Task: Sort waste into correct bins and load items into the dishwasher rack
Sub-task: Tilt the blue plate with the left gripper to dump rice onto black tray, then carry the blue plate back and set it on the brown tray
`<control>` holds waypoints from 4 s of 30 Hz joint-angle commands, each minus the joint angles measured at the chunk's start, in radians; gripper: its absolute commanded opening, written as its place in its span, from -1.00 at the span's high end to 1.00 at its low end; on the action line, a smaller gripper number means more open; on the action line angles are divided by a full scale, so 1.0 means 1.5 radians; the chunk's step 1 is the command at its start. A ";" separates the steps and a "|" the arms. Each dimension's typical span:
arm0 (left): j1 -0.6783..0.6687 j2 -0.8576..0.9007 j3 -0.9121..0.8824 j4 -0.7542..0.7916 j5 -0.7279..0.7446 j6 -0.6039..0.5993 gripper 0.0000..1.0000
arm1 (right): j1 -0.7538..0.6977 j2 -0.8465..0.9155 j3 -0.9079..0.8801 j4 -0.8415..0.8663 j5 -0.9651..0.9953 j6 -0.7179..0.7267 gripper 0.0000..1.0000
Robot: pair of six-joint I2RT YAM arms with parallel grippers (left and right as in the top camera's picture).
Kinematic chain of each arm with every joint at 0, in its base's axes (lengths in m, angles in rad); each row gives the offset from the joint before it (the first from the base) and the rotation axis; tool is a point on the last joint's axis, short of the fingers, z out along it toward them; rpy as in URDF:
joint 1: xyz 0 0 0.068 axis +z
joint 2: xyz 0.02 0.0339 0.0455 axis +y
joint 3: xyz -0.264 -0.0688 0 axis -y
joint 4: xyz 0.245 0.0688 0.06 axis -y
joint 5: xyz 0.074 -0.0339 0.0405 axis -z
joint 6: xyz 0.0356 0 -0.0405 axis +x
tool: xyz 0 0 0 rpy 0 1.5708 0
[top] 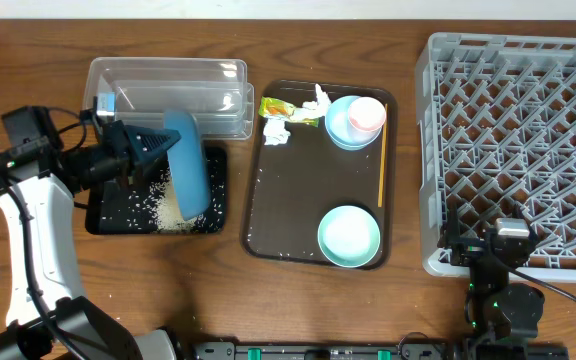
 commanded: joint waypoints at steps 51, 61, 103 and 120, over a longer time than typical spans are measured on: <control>0.051 -0.032 0.000 -0.196 0.131 0.201 0.88 | -0.005 -0.001 -0.001 -0.003 0.002 -0.005 -0.99; -0.098 -0.196 0.000 -0.205 0.015 0.201 0.88 | -0.005 -0.001 -0.001 -0.003 0.002 -0.005 -0.99; -0.809 0.114 0.000 0.346 -0.990 -0.241 0.87 | -0.005 -0.001 -0.001 -0.003 0.002 -0.005 -0.99; -0.817 0.116 0.000 0.325 -0.919 -0.242 0.85 | -0.005 -0.001 -0.001 -0.003 0.002 -0.005 -0.98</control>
